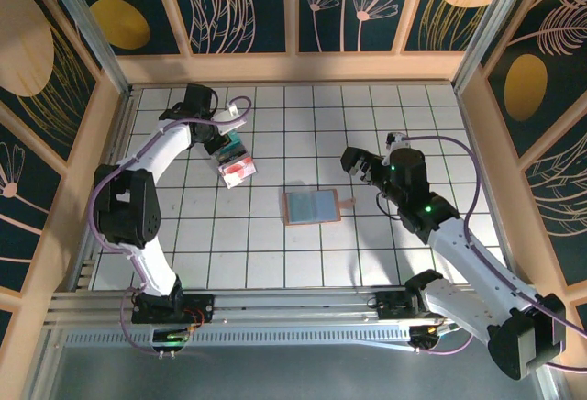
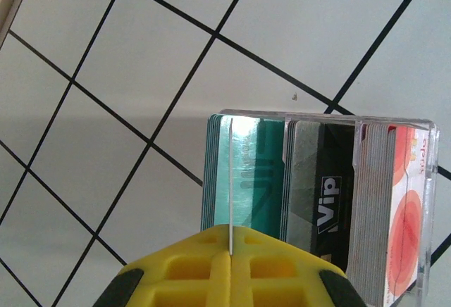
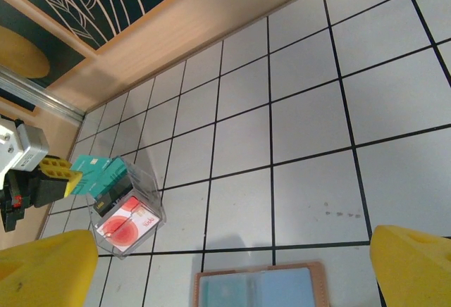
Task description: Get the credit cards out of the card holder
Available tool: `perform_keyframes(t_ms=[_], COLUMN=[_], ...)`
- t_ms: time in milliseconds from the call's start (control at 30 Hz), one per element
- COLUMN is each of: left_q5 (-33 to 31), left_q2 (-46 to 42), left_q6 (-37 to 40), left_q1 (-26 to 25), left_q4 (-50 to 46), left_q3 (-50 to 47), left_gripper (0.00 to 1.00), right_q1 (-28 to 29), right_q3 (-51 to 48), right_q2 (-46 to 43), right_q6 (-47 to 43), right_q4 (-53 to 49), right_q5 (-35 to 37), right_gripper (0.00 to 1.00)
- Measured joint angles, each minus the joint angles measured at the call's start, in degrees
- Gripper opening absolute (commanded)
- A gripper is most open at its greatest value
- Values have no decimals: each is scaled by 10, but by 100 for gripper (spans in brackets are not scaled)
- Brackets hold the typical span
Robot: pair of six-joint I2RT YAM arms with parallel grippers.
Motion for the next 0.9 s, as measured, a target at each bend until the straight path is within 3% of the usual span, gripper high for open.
perform_keyframes(t_ms=[900], left_q5=[27], left_q2=[70], left_q6=[10], left_q1=[9], left_q4=[-30], left_q3=[35], left_gripper=[0], right_q1=[0], right_q3=[7], right_q2=[17], right_q6=[4], right_q4=[0], right_q5=[1], right_gripper=[99])
